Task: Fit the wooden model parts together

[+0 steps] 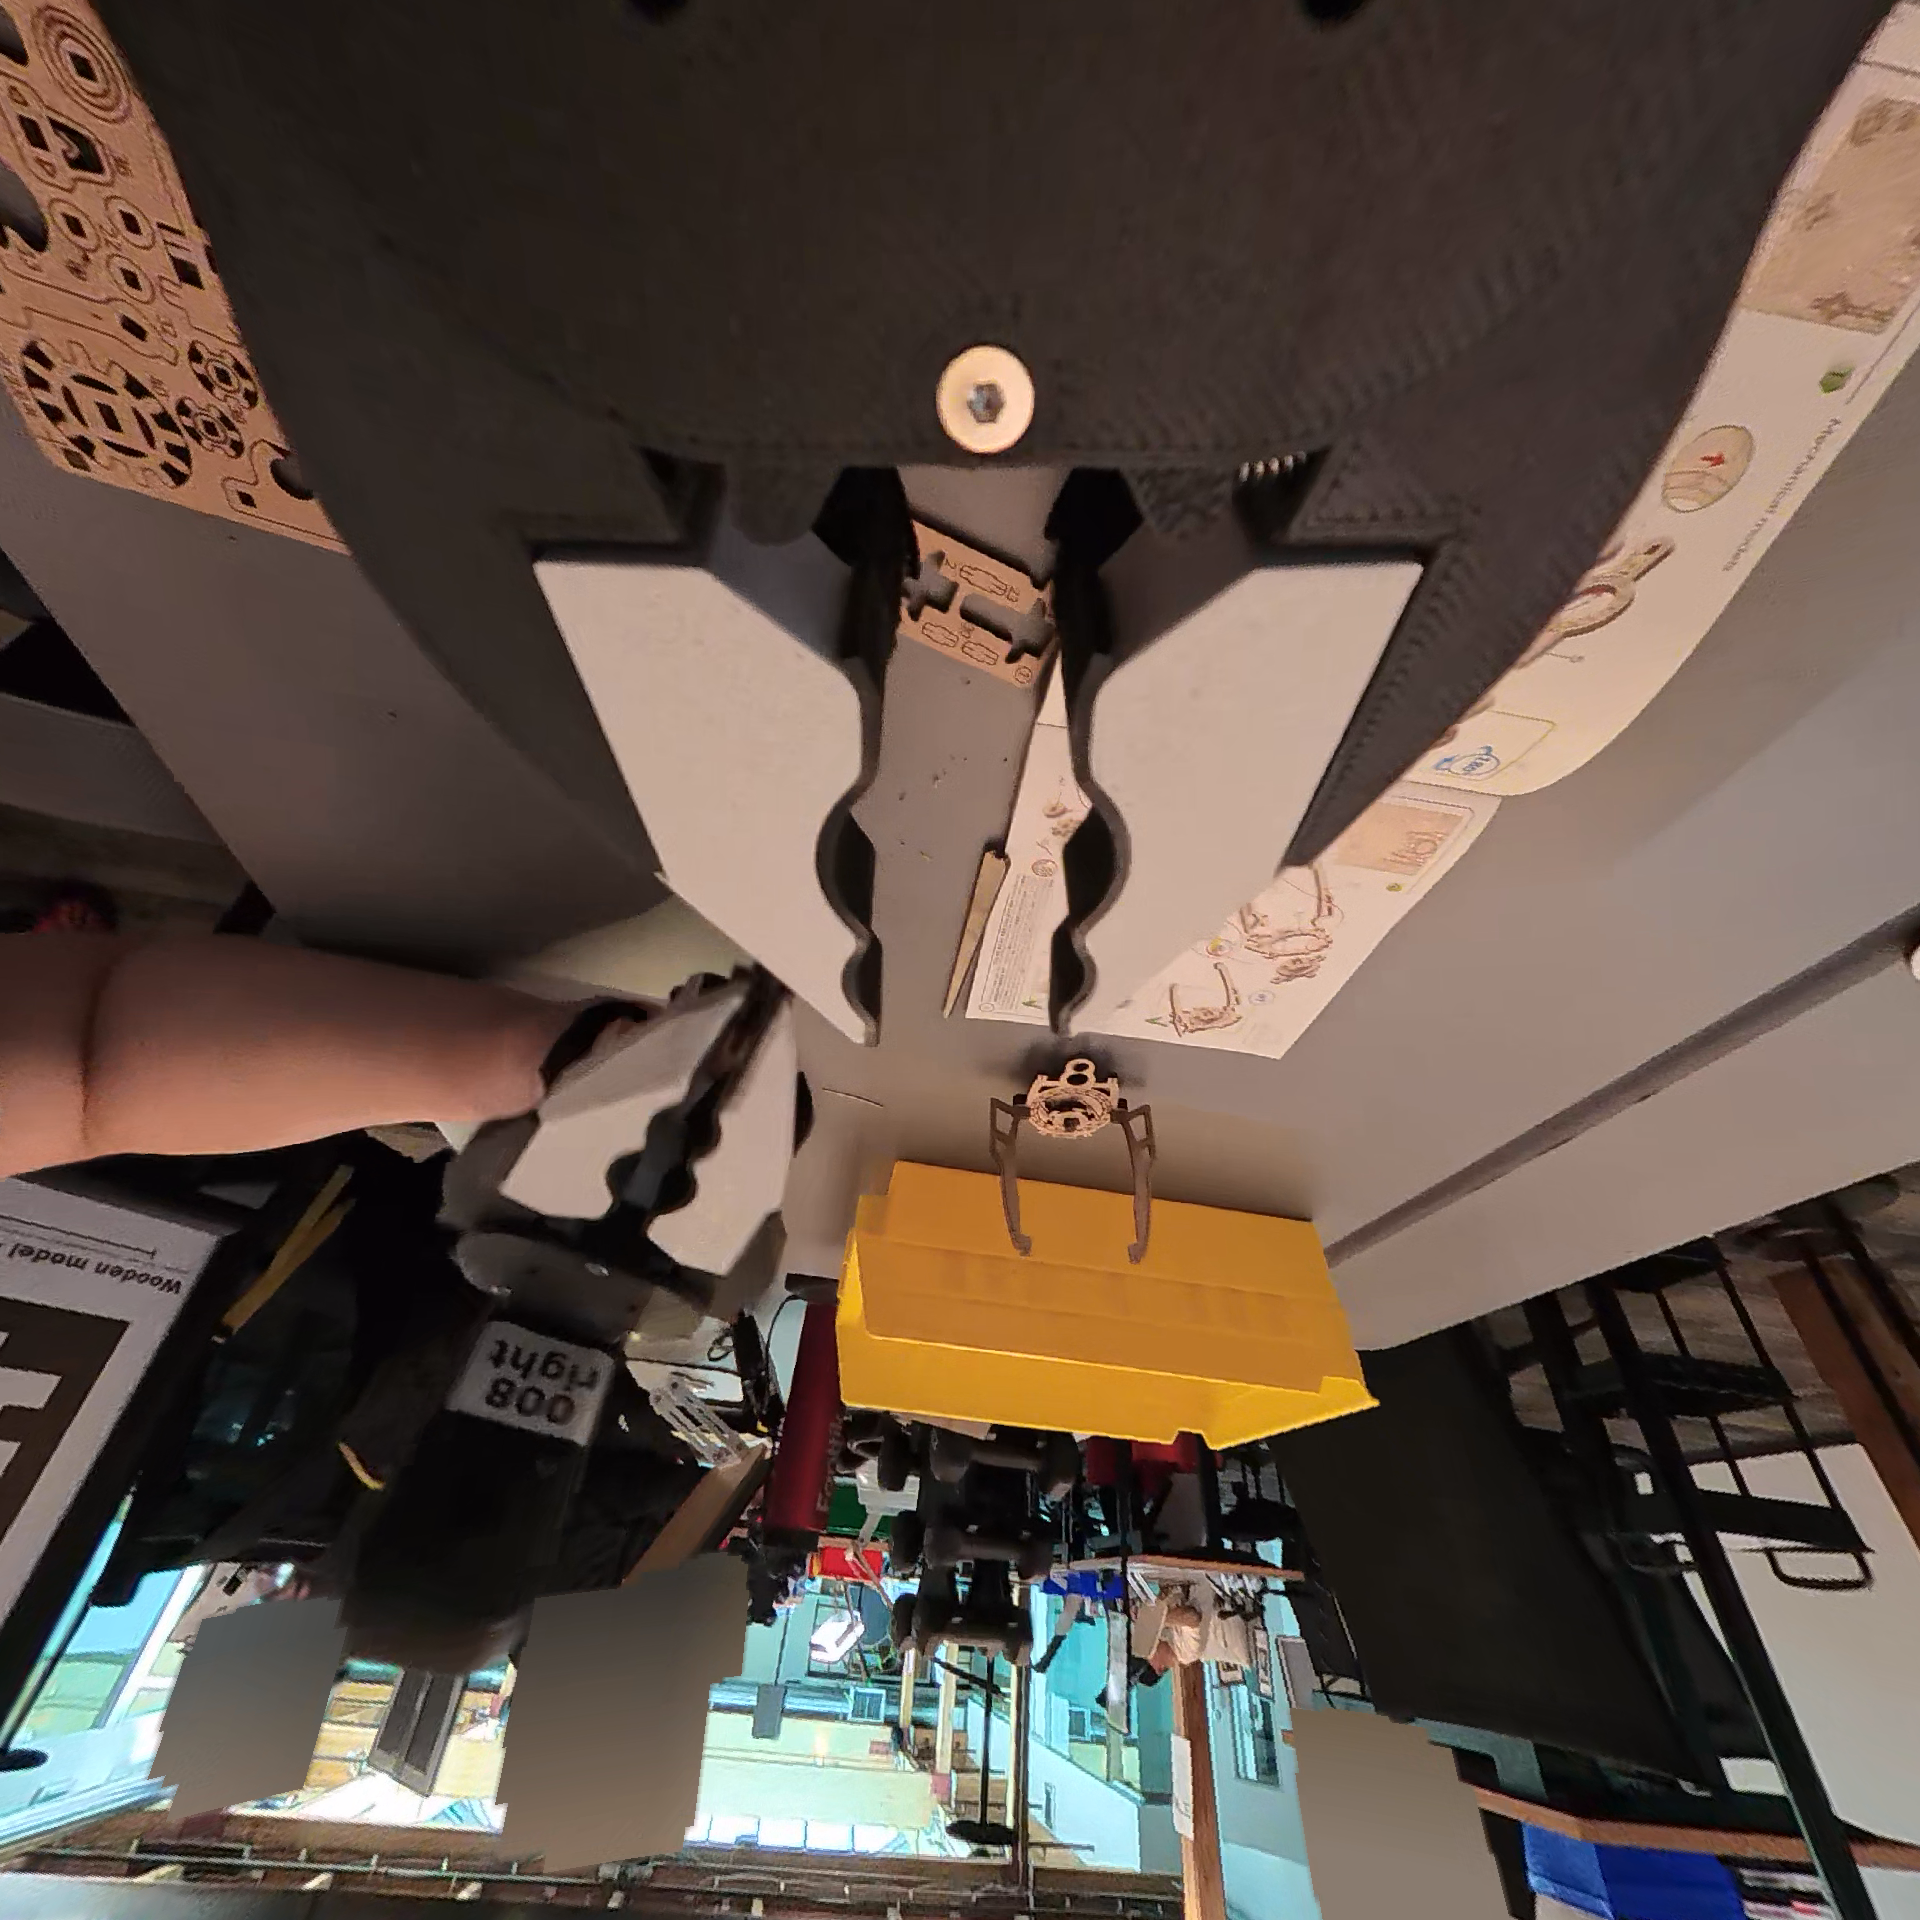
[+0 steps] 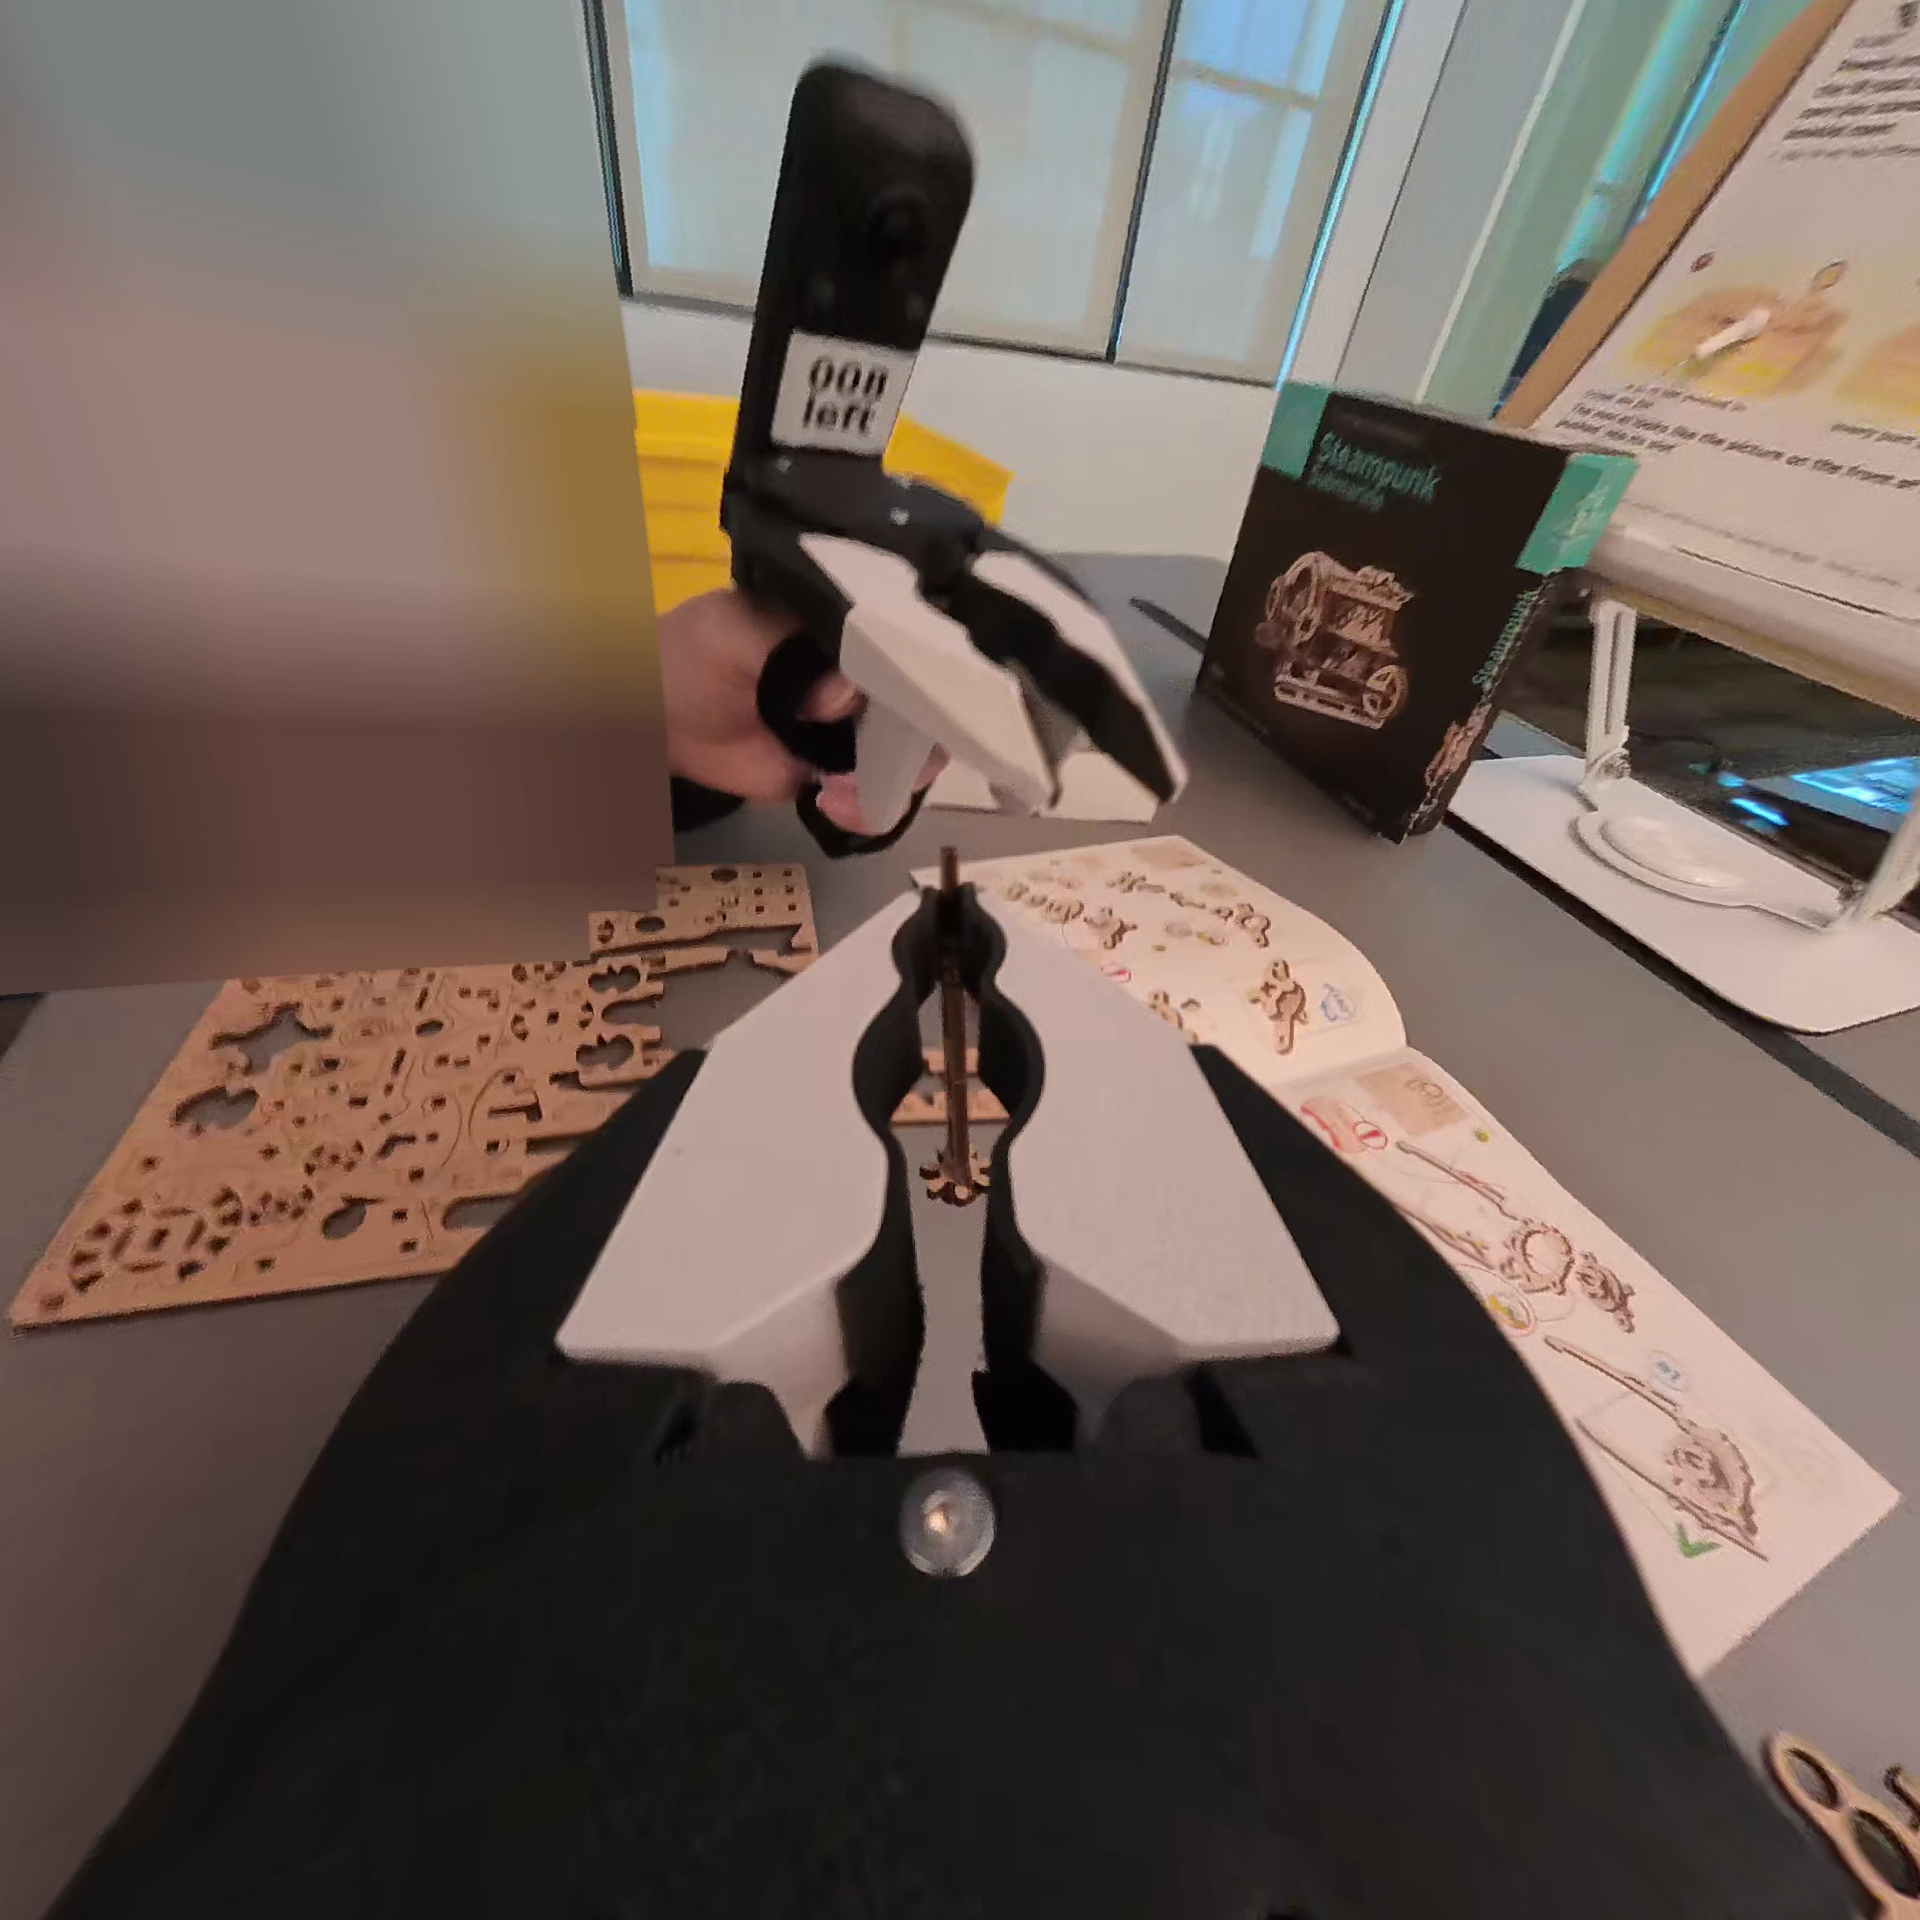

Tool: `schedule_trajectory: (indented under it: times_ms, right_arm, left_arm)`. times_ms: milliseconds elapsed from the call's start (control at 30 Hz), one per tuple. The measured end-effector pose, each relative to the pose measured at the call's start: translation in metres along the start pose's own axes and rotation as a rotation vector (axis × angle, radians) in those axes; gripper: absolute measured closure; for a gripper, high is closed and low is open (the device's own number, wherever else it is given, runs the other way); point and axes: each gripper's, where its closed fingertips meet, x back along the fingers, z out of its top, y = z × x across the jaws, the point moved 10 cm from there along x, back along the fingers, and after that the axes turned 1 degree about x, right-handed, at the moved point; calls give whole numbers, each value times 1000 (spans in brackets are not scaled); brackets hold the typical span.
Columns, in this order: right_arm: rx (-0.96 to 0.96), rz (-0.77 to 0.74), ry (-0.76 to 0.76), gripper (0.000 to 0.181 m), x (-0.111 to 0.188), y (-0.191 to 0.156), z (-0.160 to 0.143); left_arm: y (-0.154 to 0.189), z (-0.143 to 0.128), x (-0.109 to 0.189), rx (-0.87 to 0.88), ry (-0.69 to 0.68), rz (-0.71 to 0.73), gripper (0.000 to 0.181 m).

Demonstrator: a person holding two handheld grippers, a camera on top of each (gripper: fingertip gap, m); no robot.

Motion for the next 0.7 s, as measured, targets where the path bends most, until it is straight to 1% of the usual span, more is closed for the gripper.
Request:
schedule_trajectory:
  times_ms: [100,167,233,267,333,433,467,500,533,567,633,700]
  right_arm:
    - [-153,19,51,181,1,10,-6]
    - [-274,83,72,181,-4,12,-16]
    - [-355,120,45,181,-9,11,-26]
    - [-356,120,43,181,-10,9,-28]
    - [-276,113,-20,181,-11,5,-28]
    - [-166,95,43,181,-2,-2,-19]
    - [-135,67,-6,181,-1,-2,-23]
    - [-141,68,-85,181,-3,-2,-29]
    - [-180,95,-135,180,-4,-4,-29]
    - [-200,107,-118,180,-2,-7,-26]
    - [-168,48,-37,181,5,-12,-19]
    - [-228,9,-129,180,6,-17,-28]
  left_arm:
    - [1,-5,-4,-8,-47,-35,150]
    - [1,-7,-5,-18,-67,-32,150]
    - [1,-7,-4,-23,-67,-30,151]
    - [1,-7,-3,-22,-59,-27,151]
    - [0,-7,-3,-14,-55,-32,152]
    - [0,-7,-3,-5,-56,-41,152]
    - [1,-7,-4,-8,-54,-45,153]
    - [2,-7,-5,-13,-55,-49,154]
    - [3,-7,-5,-19,-61,-51,154]
    - [4,-7,-6,-24,-66,-54,154]
    - [7,-8,-8,-32,-71,-61,154]
    - [9,-8,-9,-43,-77,-64,154]
